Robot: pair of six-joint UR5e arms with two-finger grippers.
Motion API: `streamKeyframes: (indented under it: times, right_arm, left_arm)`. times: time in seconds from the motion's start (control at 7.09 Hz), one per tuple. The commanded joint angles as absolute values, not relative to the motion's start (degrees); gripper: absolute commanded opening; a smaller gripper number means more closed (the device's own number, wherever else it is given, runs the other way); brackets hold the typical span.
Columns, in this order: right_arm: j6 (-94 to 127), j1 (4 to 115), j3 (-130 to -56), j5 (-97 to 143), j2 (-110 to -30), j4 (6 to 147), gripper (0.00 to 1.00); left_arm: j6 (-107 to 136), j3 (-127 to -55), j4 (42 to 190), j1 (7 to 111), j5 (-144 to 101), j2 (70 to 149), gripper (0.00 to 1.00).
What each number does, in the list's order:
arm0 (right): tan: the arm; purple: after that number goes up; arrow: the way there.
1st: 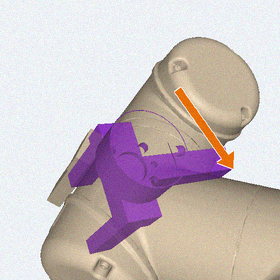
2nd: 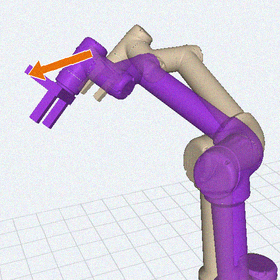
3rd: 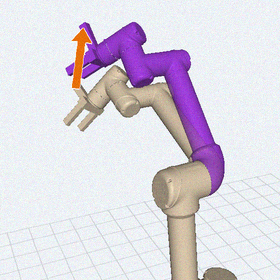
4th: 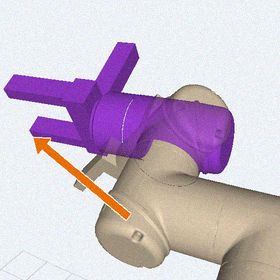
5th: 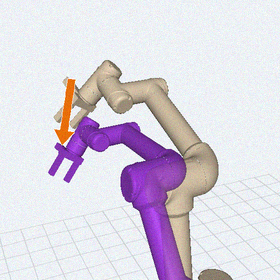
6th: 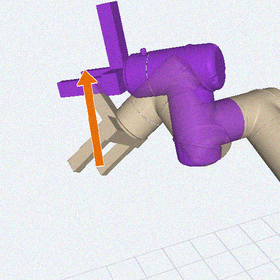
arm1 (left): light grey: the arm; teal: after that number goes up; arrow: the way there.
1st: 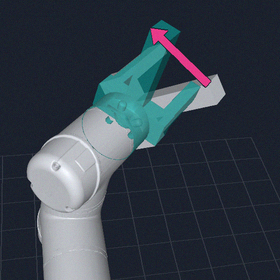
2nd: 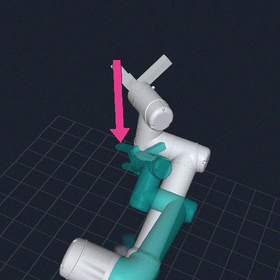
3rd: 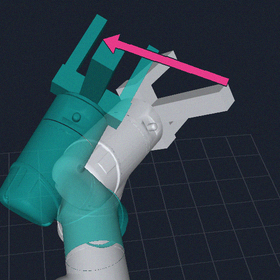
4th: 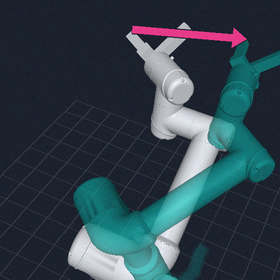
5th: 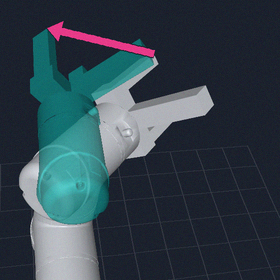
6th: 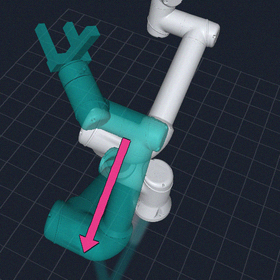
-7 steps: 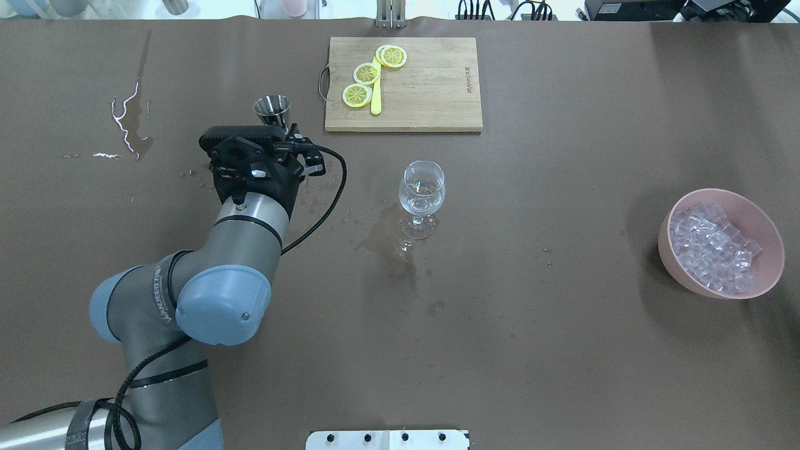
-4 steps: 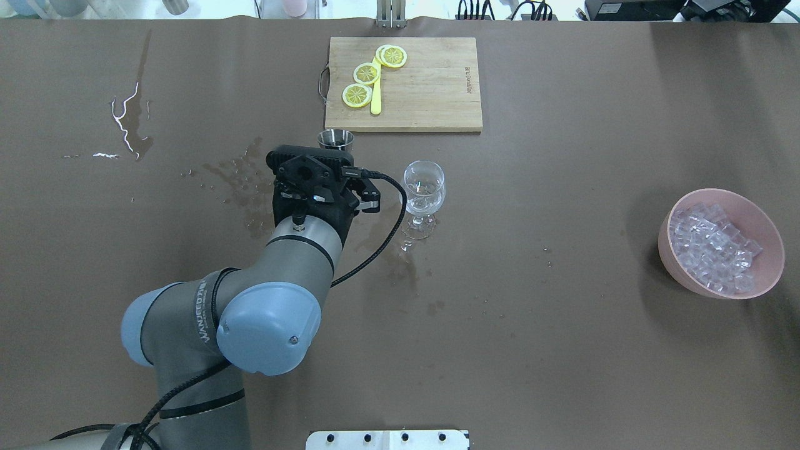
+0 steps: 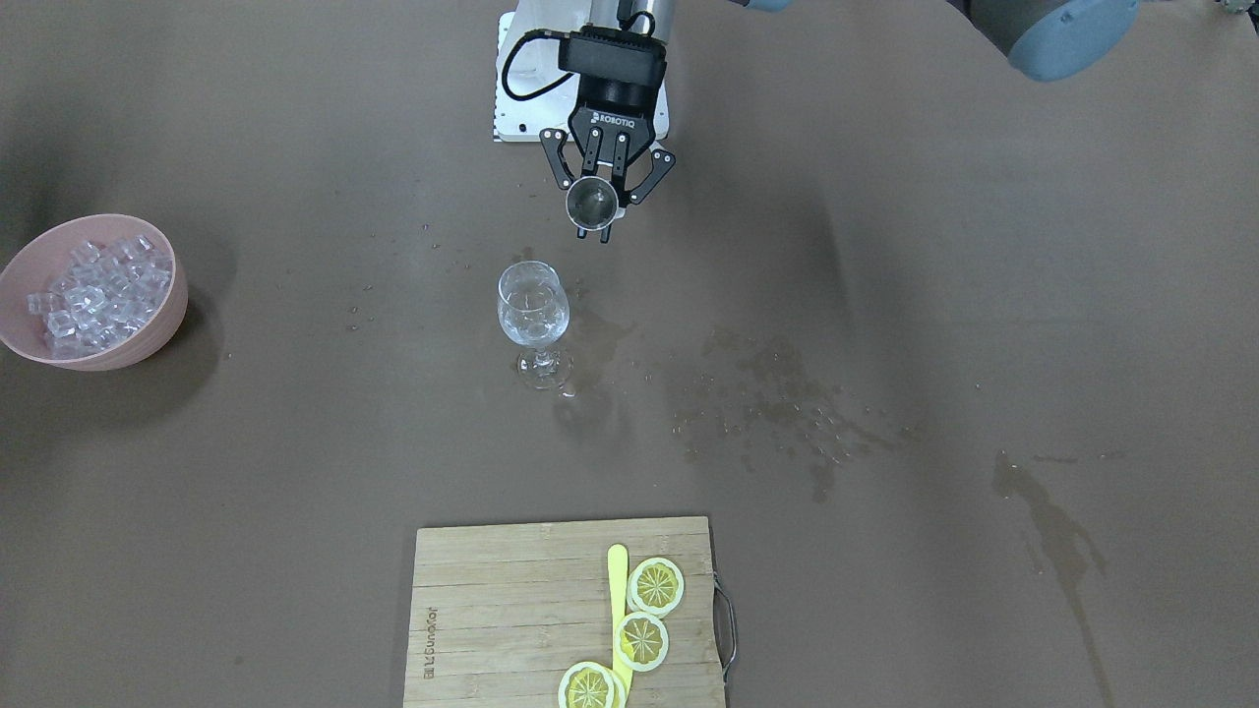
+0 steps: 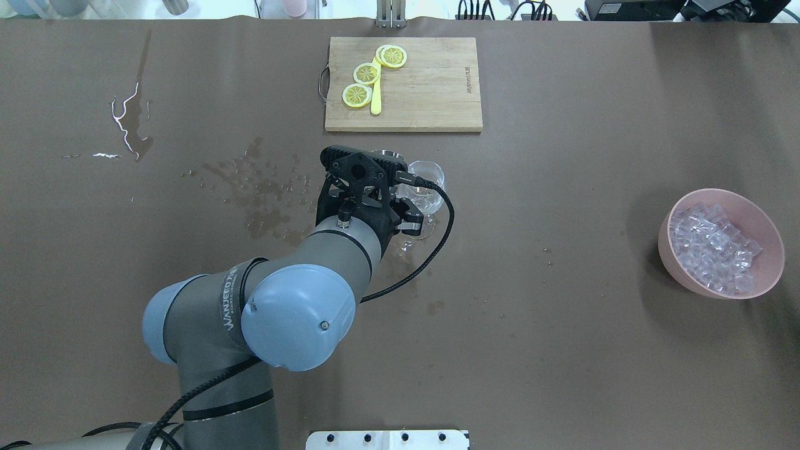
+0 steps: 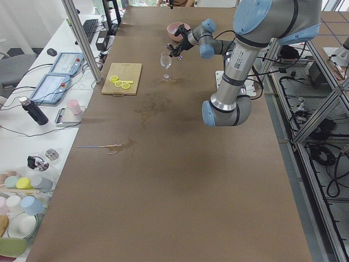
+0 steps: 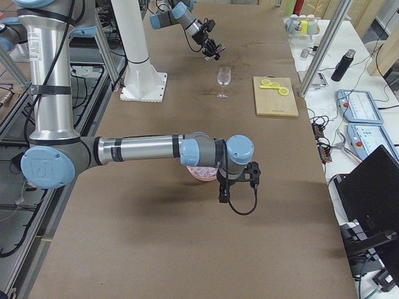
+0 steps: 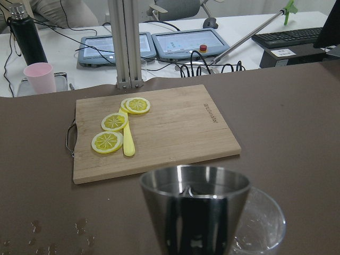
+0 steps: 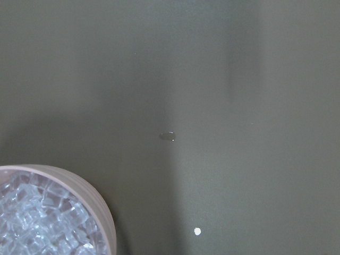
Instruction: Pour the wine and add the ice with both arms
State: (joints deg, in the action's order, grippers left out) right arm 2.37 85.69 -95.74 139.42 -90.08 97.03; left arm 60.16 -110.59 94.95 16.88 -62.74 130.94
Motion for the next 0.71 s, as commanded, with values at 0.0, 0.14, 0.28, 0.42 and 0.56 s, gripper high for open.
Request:
streamKeyframes:
  times: [0.0,0.14,0.28,0.42,0.56]
  right_arm:
    - [2.37,85.69,-95.45,139.39,-90.09,97.03,1.0]
    - [2.37,85.69,-95.36,139.48,-90.09,97.03,1.0]
    - [2.37,85.69,-95.27,139.48,-90.09,97.03,1.0]
    - [2.37,85.69,-95.27,139.4,-90.09,97.03,1.0]
    - [2.37,85.69,-95.01,139.39,-90.09,97.03,1.0]
  left_arm:
    - [59.85,-109.96,91.94,18.1,-67.83,132.19,0.0]
    - [59.85,-109.86,89.85,18.28,-70.11,132.62,0.0]
    - [59.85,-109.86,88.08,18.28,-71.96,133.76,0.0]
    - [59.85,-109.78,86.24,18.28,-72.85,134.99,0.0]
    - [59.77,-108.99,84.31,18.28,-74.43,137.09,0.0]
